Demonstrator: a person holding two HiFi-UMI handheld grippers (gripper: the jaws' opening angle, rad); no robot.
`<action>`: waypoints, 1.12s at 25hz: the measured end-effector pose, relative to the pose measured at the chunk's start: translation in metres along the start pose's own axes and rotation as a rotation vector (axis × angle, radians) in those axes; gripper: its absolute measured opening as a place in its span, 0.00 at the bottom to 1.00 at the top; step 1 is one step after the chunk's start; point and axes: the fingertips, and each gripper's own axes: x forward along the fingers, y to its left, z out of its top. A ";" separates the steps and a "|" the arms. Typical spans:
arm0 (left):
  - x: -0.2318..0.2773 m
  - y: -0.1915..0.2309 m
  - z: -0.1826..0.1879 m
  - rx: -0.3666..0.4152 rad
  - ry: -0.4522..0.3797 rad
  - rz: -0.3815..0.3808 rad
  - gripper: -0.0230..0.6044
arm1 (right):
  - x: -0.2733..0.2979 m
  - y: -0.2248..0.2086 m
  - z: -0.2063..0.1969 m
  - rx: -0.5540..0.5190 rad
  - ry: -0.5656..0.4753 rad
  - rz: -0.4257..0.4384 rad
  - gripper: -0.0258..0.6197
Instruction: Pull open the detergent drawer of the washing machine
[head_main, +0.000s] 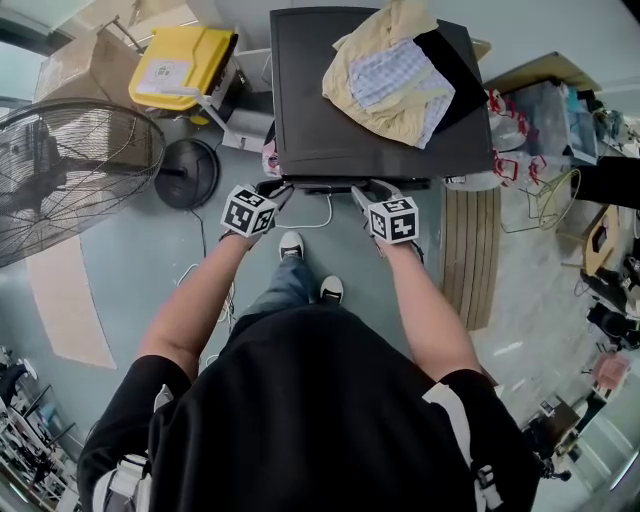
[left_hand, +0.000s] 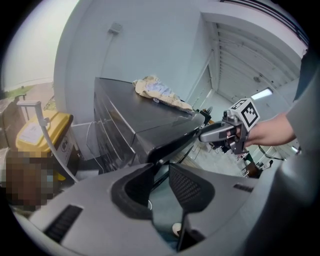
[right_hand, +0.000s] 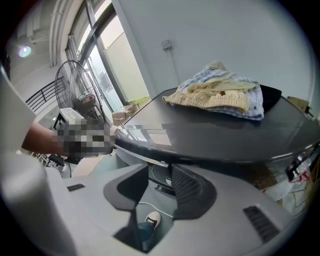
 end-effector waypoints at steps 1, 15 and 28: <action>-0.001 0.000 0.000 0.000 -0.001 -0.002 0.20 | 0.000 0.000 0.000 0.000 0.002 0.004 0.26; -0.003 -0.005 -0.004 -0.034 0.003 -0.009 0.19 | -0.005 0.001 -0.006 0.047 -0.004 0.044 0.26; -0.010 -0.028 -0.026 -0.066 0.021 -0.024 0.19 | -0.021 0.012 -0.030 0.068 0.018 0.072 0.26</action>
